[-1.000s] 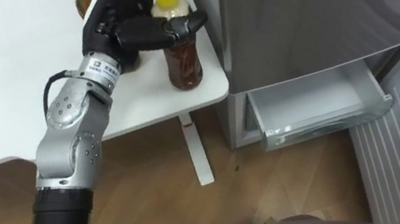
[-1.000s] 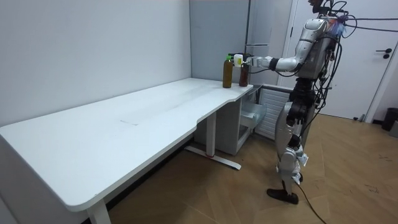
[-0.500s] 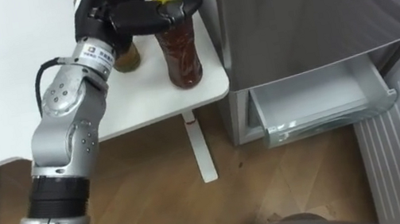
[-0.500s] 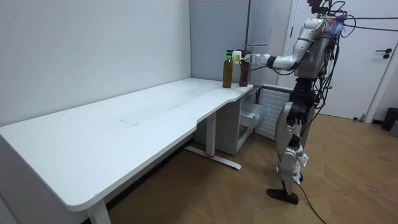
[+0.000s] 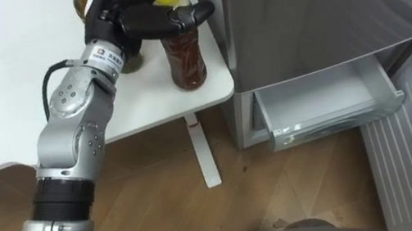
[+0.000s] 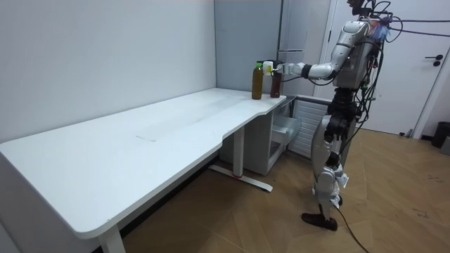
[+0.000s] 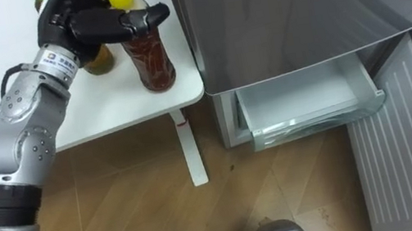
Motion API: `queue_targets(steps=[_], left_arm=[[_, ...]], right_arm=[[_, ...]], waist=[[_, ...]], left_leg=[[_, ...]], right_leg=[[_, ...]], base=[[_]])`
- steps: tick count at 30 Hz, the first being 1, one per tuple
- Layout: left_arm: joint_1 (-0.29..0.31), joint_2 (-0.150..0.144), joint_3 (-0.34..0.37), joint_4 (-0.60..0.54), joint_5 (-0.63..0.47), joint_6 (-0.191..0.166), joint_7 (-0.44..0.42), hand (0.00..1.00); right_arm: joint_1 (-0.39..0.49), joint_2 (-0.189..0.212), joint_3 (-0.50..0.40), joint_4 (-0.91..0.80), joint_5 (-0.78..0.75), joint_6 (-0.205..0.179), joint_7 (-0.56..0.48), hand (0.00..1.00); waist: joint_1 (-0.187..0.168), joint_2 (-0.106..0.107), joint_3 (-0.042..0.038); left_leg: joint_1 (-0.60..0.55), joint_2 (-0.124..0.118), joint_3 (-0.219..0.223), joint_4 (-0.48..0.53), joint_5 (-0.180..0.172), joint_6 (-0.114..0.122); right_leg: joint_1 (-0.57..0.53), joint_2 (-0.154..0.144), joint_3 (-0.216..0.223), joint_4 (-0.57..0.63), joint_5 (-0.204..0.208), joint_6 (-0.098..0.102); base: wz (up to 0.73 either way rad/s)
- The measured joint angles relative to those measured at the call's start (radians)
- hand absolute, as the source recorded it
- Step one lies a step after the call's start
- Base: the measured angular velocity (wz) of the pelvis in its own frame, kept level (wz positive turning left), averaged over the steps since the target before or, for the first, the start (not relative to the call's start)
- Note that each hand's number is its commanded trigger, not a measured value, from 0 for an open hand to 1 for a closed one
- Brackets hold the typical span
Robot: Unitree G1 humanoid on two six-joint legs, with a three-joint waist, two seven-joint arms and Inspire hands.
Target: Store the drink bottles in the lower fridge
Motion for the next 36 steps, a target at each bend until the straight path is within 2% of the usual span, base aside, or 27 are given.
queue_targets(steps=[11,14,18,30,31,32,33,36], left_arm=[[0.0,0.0,-0.009,0.013,0.009,0.001,-0.021,0.0],[0.0,0.0,-0.008,0.034,0.044,0.002,-0.023,0.0],[0.0,0.0,-0.008,0.036,0.077,0.007,-0.036,0.0],[0.0,0.0,-0.009,0.046,0.079,0.012,-0.041,0.0],[0.0,0.0,-0.009,0.047,0.079,0.013,-0.042,0.16],[0.0,0.0,-0.009,0.047,0.079,0.017,-0.042,0.65],[0.0,0.0,-0.009,0.049,0.079,0.019,-0.043,1.0],[0.0,0.0,-0.009,0.073,0.079,0.02,-0.047,1.0]], right_arm=[[-0.001,0.0,0.0,-0.002,0.0,0.0,0.0,0.0],[0.0,0.0,0.0,-0.002,0.001,0.0,0.001,0.0],[0.0,0.001,0.0,-0.002,0.001,0.0,0.0,0.0],[0.003,0.001,0.001,-0.004,0.014,0.0,0.0,0.0],[0.003,0.001,0.001,-0.004,0.014,0.0,0.0,0.0],[0.003,0.001,0.001,-0.004,0.014,0.0,0.001,0.0],[0.004,0.001,0.001,-0.004,0.014,0.0,0.001,0.0],[0.006,0.001,0.0,-0.004,0.013,0.0,0.001,0.0]], waist=[[-0.001,0.006,-0.0016],[-0.002,0.008,-0.0019],[-0.002,0.006,-0.0007],[-0.002,0.001,0.0027],[-0.002,0.001,0.0028],[-0.002,0.001,0.0029],[-0.002,0.001,0.0029],[-0.002,0.001,0.0029]], left_leg=[[0.003,0.0,0.0,0.001,0.0,0.0],[0.002,0.0,-0.002,0.002,0.0,0.0],[0.002,0.0,-0.002,0.002,0.0,0.0],[0.002,0.0,-0.002,0.0,0.0,0.0],[0.003,0.0,-0.002,0.0,0.0,0.0],[0.003,0.0,-0.002,0.0,0.0,0.0],[0.003,0.0,-0.002,0.0,0.0,0.0],[0.007,0.0,-0.002,-0.001,0.0,0.0]], right_leg=[[0.003,0.0,-0.001,0.001,0.0,0.0],[0.003,0.0,-0.002,0.0,0.0,0.0],[0.003,0.0,-0.001,0.0,0.0,0.0],[0.002,0.0,-0.001,-0.001,0.0,0.0],[0.003,0.0,-0.001,-0.001,0.0,0.0],[0.003,0.0,-0.001,-0.001,0.0,0.0],[0.003,0.0,-0.001,-0.001,0.0,0.0],[0.007,0.0,-0.001,-0.001,0.0,0.0]], base=[[0.0],[0.0],[0.0],[0.0],[0.0],[0.0],[0.0],[0.0]])
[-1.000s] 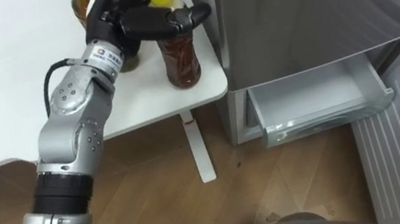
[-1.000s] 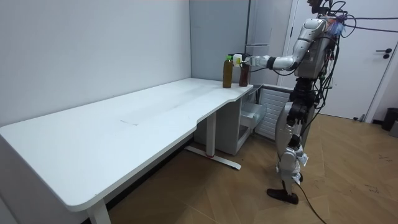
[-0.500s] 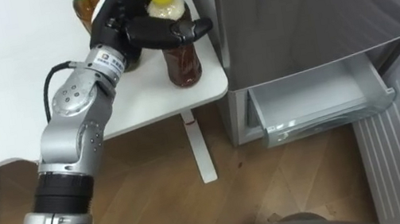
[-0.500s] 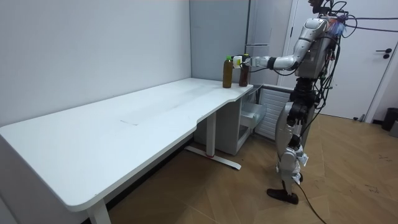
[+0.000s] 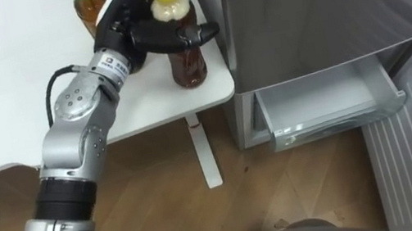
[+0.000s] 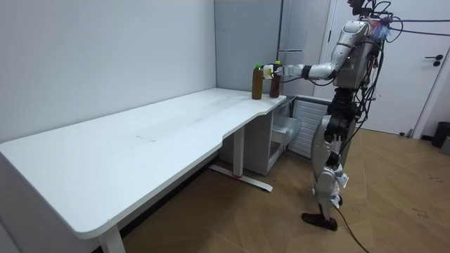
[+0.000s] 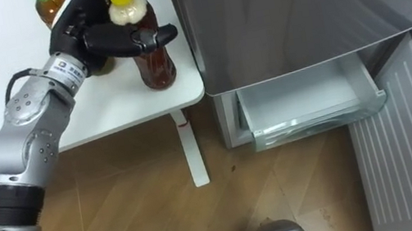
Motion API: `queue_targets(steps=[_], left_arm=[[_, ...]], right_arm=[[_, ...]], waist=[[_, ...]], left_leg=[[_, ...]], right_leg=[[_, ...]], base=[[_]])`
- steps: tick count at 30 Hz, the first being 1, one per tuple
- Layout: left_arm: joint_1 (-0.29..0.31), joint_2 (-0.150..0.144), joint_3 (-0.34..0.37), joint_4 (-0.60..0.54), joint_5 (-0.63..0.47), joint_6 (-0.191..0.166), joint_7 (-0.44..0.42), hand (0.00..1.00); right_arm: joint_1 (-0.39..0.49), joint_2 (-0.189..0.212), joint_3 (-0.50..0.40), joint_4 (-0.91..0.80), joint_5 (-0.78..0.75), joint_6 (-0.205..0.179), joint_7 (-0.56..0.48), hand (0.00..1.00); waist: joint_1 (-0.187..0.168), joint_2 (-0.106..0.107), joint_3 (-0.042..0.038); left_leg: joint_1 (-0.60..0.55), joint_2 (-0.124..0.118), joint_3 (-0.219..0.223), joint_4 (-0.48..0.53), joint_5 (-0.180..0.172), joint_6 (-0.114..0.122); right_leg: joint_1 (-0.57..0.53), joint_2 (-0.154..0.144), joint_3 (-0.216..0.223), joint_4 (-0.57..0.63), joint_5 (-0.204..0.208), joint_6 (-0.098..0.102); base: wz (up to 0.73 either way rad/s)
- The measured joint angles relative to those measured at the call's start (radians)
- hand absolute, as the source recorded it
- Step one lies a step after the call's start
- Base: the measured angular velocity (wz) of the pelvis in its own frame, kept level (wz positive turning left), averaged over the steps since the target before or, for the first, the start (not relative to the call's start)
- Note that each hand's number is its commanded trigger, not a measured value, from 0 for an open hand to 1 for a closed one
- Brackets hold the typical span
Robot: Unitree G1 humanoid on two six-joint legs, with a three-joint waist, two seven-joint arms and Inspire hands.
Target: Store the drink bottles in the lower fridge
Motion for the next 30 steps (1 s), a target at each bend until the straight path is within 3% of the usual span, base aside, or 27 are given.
queue_targets(steps=[30], left_arm=[[0.0,-0.003,-0.007,0.024,0.08,0.009,-0.012,1.0]], right_arm=[[0.001,0.0,0.001,0.003,0.0,0.0,0.0,0.0]], waist=[[-0.011,0.001,0.0008]], left_leg=[[0.004,0.0,0.002,-0.002,0.0,0.0]], right_leg=[[-0.004,0.0,0.004,-0.001,0.0,0.0]], base=[[0.0]])
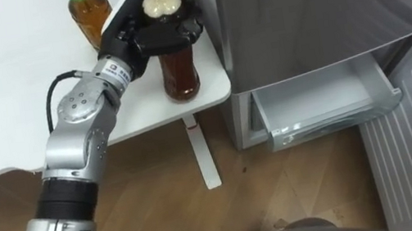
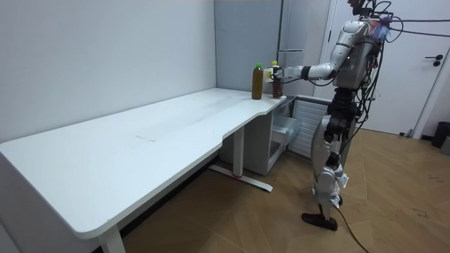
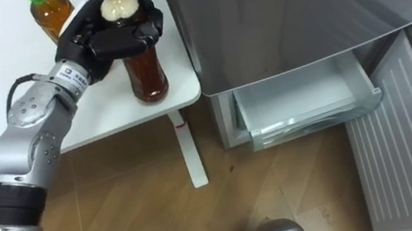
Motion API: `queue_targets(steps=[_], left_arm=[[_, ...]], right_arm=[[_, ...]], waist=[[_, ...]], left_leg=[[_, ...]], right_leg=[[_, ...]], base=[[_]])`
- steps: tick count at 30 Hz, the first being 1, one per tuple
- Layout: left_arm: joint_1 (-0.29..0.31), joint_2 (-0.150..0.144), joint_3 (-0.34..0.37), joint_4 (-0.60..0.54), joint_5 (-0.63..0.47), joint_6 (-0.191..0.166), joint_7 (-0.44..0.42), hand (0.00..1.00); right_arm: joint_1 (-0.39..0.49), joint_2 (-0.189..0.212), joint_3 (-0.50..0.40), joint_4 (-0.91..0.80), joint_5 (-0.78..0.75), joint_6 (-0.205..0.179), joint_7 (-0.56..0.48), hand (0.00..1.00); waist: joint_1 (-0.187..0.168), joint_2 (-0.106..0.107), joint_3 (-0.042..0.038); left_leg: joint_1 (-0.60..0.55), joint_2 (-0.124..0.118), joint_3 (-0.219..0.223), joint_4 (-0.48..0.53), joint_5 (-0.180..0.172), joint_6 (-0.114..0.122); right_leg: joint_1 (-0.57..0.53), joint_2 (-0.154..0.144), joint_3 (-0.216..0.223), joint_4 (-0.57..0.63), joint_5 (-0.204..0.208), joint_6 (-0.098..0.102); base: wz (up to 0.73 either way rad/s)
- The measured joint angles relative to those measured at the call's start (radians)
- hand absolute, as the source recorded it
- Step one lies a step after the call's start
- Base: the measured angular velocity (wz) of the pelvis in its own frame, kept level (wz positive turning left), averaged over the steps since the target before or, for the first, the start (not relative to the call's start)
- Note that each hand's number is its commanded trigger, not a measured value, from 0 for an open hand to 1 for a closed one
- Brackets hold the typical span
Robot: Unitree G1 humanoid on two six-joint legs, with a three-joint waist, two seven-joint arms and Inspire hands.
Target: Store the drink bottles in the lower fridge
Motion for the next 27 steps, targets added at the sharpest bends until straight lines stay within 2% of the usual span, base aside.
queue_targets(steps=[7,10,16,18,20,24,27], left_arm=[[0.005,-0.012,-0.01,-0.008,-0.002,0.0,0.013,1.0],[0.009,-0.013,-0.035,-0.029,-0.007,0.004,0.036,1.0],[0.045,-0.029,-0.042,-0.146,-0.026,0.012,0.054,1.0],[0.088,-0.037,-0.042,-0.209,-0.048,0.012,0.061,1.0],[0.112,-0.044,-0.043,-0.239,-0.071,0.012,0.059,1.0],[0.121,-0.051,-0.053,-0.245,-0.122,0.012,0.062,1.0],[0.169,-0.062,-0.053,-0.316,-0.165,0.012,0.066,1.0]], right_arm=[[-0.014,0.0,0.02,0.004,0.005,0.001,0.001,0.0],[-0.027,0.0,0.022,0.006,0.005,0.001,-0.001,0.0],[-0.038,0.003,0.029,0.001,0.003,-0.001,-0.032,0.0],[-0.038,0.01,0.028,0.0,0.003,-0.006,-0.056,0.0],[-0.038,0.018,0.029,0.0,0.004,-0.012,-0.076,0.0],[-0.039,0.028,0.03,-0.013,0.019,-0.022,-0.1,0.0],[-0.036,0.027,0.04,-0.037,0.054,-0.022,-0.131,0.0]], waist=[[0.001,-0.003,-0.0014],[0.002,-0.007,-0.0029],[0.002,-0.017,-0.0071],[0.004,-0.023,-0.0107],[0.011,-0.028,-0.0122],[0.038,-0.033,-0.0129],[0.069,-0.038,-0.0121]], left_leg=[[-0.003,0.0,0.0,0.0,0.0,0.0],[-0.002,0.0,0.0,-0.001,0.0,0.0],[-0.001,0.0,-0.003,-0.002,0.0,0.0],[-0.001,0.0,-0.007,-0.002,0.0,0.0],[0.002,0.0,-0.007,-0.002,0.0,0.0],[0.007,0.0,-0.007,0.0,0.0,0.0],[0.005,0.0,-0.008,0.003,0.001,0.001]], right_leg=[[0.001,0.0,-0.002,0.001,0.0,0.0],[0.002,0.0,-0.003,0.001,0.0,0.0],[0.004,0.0,-0.009,0.001,0.0,-0.001],[0.006,0.0,-0.012,0.001,0.0,-0.001],[0.009,0.0,-0.012,0.001,0.001,-0.001],[0.015,-0.001,-0.015,0.001,0.001,-0.001],[0.018,-0.002,-0.019,0.001,0.001,-0.001]], base=[[0.0],[0.0],[0.0],[0.03],[0.0],[0.0],[0.03]])
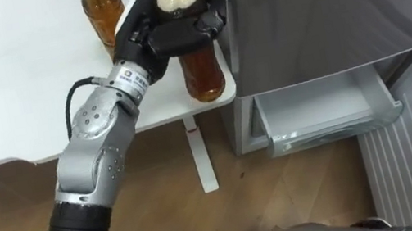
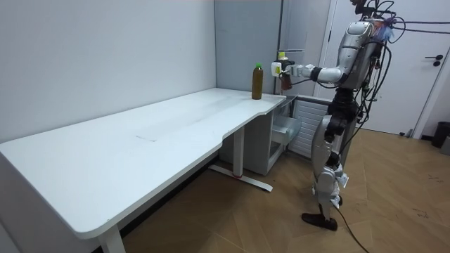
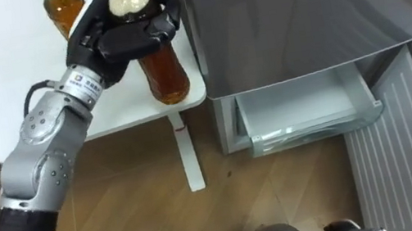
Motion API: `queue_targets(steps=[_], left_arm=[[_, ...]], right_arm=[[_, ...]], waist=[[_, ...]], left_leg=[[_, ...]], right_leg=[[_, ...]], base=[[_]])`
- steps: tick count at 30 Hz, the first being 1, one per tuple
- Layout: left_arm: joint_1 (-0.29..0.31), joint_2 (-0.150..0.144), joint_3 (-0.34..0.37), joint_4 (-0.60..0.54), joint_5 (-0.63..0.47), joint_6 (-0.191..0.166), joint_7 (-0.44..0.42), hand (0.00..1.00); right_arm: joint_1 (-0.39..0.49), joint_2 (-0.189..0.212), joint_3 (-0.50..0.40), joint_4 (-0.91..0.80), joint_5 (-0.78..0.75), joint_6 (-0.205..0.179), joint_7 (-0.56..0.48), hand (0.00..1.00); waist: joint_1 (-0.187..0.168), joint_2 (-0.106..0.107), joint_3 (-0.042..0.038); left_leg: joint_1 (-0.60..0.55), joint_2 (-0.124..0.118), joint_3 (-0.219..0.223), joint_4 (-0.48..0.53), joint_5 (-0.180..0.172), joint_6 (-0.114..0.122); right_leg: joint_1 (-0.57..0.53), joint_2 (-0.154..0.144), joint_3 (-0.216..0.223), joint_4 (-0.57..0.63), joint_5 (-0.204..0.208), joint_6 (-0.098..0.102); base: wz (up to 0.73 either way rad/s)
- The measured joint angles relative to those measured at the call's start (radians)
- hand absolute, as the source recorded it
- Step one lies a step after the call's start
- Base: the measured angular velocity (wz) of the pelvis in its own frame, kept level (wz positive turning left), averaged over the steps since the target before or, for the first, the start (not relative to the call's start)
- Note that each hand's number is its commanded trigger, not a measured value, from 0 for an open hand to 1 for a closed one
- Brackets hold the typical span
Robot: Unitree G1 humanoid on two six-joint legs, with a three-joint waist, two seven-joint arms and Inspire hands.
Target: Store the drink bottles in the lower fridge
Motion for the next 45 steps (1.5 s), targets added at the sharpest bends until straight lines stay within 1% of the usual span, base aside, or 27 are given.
queue_targets(steps=[2,3,4,5,8,11,13,16,18,20,22,24,25,27,30,33,36,42,45], left_arm=[[0.02,0.0,-0.002,-0.027,-0.035,-0.006,0.003,1.0],[0.036,0.001,-0.011,-0.031,-0.042,-0.025,0.003,1.0],[0.044,0.002,-0.018,-0.028,-0.049,-0.033,0.003,1.0],[0.062,0.004,-0.032,-0.021,-0.057,-0.041,0.002,1.0],[0.111,0.007,-0.06,0.011,-0.054,-0.039,-0.009,1.0],[0.148,0.014,-0.064,0.022,-0.052,-0.03,-0.031,1.0],[0.154,0.023,-0.067,0.023,-0.052,-0.03,-0.046,1.0],[0.154,0.024,-0.062,0.023,-0.053,-0.03,-0.062,1.0],[0.154,0.026,-0.065,0.023,-0.054,-0.031,-0.065,1.0],[0.161,0.027,-0.077,0.028,-0.055,-0.031,-0.076,1.0],[0.181,0.027,-0.078,0.029,-0.055,-0.031,-0.089,1.0],[0.215,0.027,-0.078,0.031,-0.053,-0.029,-0.094,1.0],[0.22,0.027,-0.077,0.035,-0.053,-0.027,-0.095,1.0],[0.231,0.029,-0.073,0.065,-0.052,-0.024,-0.107,1.0],[0.231,0.035,-0.072,0.116,-0.051,-0.023,-0.113,1.0],[0.231,0.042,-0.073,0.142,-0.051,-0.016,-0.118,1.0],[0.231,0.05,-0.072,0.142,-0.044,-0.013,-0.132,1.0],[0.231,0.051,-0.078,0.154,-0.01,-0.013,-0.138,1.0],[0.23,0.052,-0.08,0.163,-0.01,-0.014,-0.138,1.0]], right_arm=[[-0.002,-0.002,0.001,-0.006,0.03,-0.004,-0.02,0.0],[-0.004,-0.003,0.006,-0.005,0.042,-0.007,-0.028,0.0],[-0.004,-0.005,0.014,-0.005,0.055,-0.01,-0.032,0.0],[-0.006,-0.011,0.033,-0.005,0.077,-0.013,-0.037,0.0],[-0.017,-0.014,0.038,-0.008,0.11,-0.023,-0.052,0.0],[-0.051,-0.014,0.037,-0.009,0.112,-0.027,-0.051,0.0],[-0.07,-0.014,0.039,-0.014,0.113,-0.032,-0.049,0.0],[-0.073,-0.019,0.039,-0.057,0.112,-0.036,-0.033,0.0],[-0.073,-0.016,0.041,-0.097,0.151,-0.044,-0.012,0.0],[-0.074,-0.004,0.079,-0.166,0.238,-0.067,0.023,0.0],[-0.076,0.008,0.099,-0.23,0.28,-0.073,0.064,0.0],[-0.074,0.023,0.125,-0.305,0.318,-0.078,0.119,0.0],[-0.073,0.026,0.132,-0.32,0.321,-0.077,0.136,0.0],[-0.065,0.03,0.151,-0.38,0.327,-0.074,0.203,0.0],[-0.062,0.031,0.159,-0.432,0.341,-0.073,0.277,0.0],[-0.061,0.029,0.159,-0.472,0.348,-0.072,0.332,0.0],[-0.061,0.03,0.159,-0.493,0.348,-0.072,0.38,0.0],[-0.033,0.028,0.178,-0.586,0.347,-0.071,0.445,0.0],[-0.028,0.025,0.189,-0.608,0.347,-0.071,0.464,0.0]], waist=[[0.015,-0.005,-0.0005],[0.018,-0.008,-0.0006],[0.021,-0.009,-0.0002],[0.037,-0.008,-0.0003],[0.043,-0.01,0.0016],[0.04,-0.014,0.0063],[0.042,-0.016,0.0082],[0.05,-0.019,0.0099],[0.055,-0.019,0.0106],[0.069,-0.019,0.0106],[0.07,-0.02,0.0115],[0.071,-0.026,0.0138],[0.074,-0.028,0.0144],[0.08,-0.031,0.015],[0.084,-0.034,0.0153],[0.084,-0.035,0.0151],[0.084,-0.037,0.014],[0.086,-0.043,0.01],[0.086,-0.043,0.0101]], left_leg=[[0.0,0.0,-0.006,0.0,0.0,0.0],[0.0,-0.001,-0.011,0.001,0.0,0.0],[0.0,-0.001,-0.011,0.001,0.0,0.0],[-0.001,-0.001,-0.011,0.001,0.0,0.0],[-0.013,-0.002,-0.017,0.005,0.0,0.0],[-0.037,-0.002,-0.029,0.017,0.0,0.0],[-0.043,-0.002,-0.034,0.02,0.0,0.0],[-0.045,-0.003,-0.037,0.02,0.0,0.0],[-0.044,-0.003,-0.038,0.019,0.0,0.0],[-0.04,-0.003,-0.036,0.017,0.0,0.0],[-0.041,-0.003,-0.036,0.016,0.0,0.0],[-0.042,-0.003,-0.038,0.016,0.0,0.0],[-0.042,-0.003,-0.039,0.016,0.0,0.0],[-0.042,-0.003,-0.042,0.017,0.0,0.0],[-0.043,-0.004,-0.049,0.021,0.0,0.0],[-0.053,-0.003,-0.054,0.03,0.0,0.0],[-0.054,-0.003,-0.054,0.033,0.0,0.0],[-0.053,-0.003,-0.054,0.04,0.0,0.0],[-0.054,-0.003,-0.054,0.046,0.0,0.0]], right_leg=[[0.003,0.0,-0.005,-0.001,0.0,0.0],[0.005,-0.001,-0.009,-0.003,0.0,0.0],[0.005,-0.001,-0.01,-0.003,0.0,0.0],[0.005,-0.001,-0.01,-0.003,0.0,0.0],[0.0,-0.001,-0.018,-0.003,0.0,0.0],[-0.014,-0.001,-0.029,-0.001,0.0,0.0],[-0.017,-0.001,-0.032,-0.001,0.0,0.0],[-0.015,-0.001,-0.037,-0.005,0.0,0.0],[-0.012,-0.001,-0.038,-0.007,0.0,-0.001],[-0.013,-0.001,-0.04,-0.007,0.0,-0.001],[-0.014,-0.001,-0.042,-0.007,0.0,0.0],[-0.012,-0.001,-0.045,-0.007,0.0,0.0],[-0.012,-0.001,-0.045,-0.007,0.0,0.0],[-0.01,-0.002,-0.048,-0.006,0.0,0.0],[-0.006,-0.002,-0.054,-0.005,0.0,0.0],[-0.009,-0.002,-0.06,0.0,0.0,0.0],[-0.008,-0.003,-0.063,0.002,0.0,0.0],[-0.003,-0.003,-0.065,0.003,0.001,-0.001],[0.0,-0.004,-0.068,0.004,0.001,-0.001]], base=[[0.09],[0.11],[0.05],[0.0],[0.06],[0.11],[0.08],[0.03],[0.0],[0.0],[0.0],[0.04],[0.0],[0.02],[0.07],[0.07],[0.01],[0.0],[0.01]])
